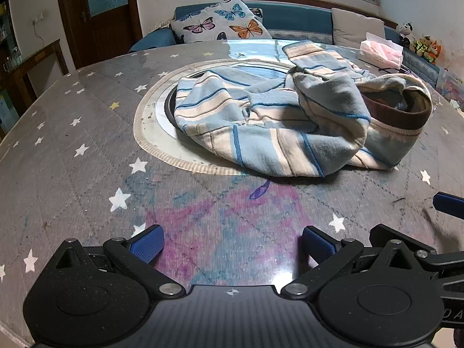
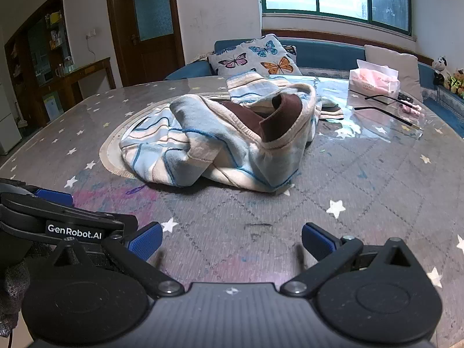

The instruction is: Fold clothes

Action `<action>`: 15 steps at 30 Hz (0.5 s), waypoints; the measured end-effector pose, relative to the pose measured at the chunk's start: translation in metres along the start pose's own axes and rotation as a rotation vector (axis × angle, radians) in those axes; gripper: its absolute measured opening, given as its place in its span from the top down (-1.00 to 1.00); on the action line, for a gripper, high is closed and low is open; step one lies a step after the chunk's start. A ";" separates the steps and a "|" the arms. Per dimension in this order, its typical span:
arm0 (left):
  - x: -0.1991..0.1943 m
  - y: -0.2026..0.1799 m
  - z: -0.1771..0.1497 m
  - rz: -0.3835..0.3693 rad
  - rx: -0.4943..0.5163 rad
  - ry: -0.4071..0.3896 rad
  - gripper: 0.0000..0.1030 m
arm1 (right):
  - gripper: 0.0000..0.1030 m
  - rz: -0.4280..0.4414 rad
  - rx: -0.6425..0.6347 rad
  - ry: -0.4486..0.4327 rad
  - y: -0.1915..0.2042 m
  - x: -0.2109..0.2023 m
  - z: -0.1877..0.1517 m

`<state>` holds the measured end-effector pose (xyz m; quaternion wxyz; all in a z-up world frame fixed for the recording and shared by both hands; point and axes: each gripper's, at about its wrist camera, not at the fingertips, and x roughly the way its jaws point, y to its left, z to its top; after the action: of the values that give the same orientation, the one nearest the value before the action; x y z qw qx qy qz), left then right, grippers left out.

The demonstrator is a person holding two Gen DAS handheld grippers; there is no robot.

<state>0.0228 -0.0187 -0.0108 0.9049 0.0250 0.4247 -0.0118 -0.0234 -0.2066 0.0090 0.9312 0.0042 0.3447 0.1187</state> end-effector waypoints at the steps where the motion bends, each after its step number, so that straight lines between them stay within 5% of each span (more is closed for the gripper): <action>1: 0.000 0.000 0.001 -0.001 0.000 0.000 -1.00 | -1.00 0.000 0.000 -0.001 0.000 0.000 0.001; 15: -0.006 0.002 0.024 -0.021 0.014 -0.058 -1.00 | -1.00 0.022 0.003 -0.040 -0.006 0.001 0.026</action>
<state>0.0375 -0.0179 0.0094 0.9166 0.0267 0.3982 -0.0250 -0.0045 -0.2101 0.0274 0.9365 0.0116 0.3261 0.1286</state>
